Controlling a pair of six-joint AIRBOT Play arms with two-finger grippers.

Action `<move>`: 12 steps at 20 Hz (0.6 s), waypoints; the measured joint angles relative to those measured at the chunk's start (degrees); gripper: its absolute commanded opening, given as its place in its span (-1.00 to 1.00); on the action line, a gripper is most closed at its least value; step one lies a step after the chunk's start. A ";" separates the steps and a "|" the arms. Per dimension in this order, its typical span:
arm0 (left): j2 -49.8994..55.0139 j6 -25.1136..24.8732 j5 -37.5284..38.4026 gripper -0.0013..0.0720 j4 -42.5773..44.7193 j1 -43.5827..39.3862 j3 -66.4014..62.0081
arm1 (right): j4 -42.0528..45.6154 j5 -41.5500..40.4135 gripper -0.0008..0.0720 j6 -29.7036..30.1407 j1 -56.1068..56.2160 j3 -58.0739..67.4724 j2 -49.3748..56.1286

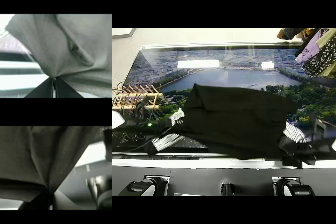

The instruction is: Fold the clothes and pants, and hang the long-sleeved shirts on hangers.

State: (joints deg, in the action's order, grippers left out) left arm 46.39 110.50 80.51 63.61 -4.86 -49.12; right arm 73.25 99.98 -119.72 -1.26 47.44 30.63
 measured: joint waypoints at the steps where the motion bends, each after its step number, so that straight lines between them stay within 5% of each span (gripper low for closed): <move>1: -1.84 1.46 1.33 -0.91 0.35 -0.24 -0.09 | -0.11 1.20 -0.88 -1.07 0.00 0.46 -0.66; 6: 0.26 3.61 3.85 -0.91 -2.08 -0.83 -2.58 | 1.33 0.52 -0.81 -1.46 0.00 3.48 8.44; 12: 20.63 -1.55 0.35 -0.91 -3.85 -0.92 -14.23 | -2.73 -12.96 -0.59 0.42 -0.02 15.23 33.97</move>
State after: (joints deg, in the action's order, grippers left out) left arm 67.02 108.95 80.86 59.77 -5.78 -63.35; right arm 70.52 87.02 -119.31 -1.28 62.67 64.60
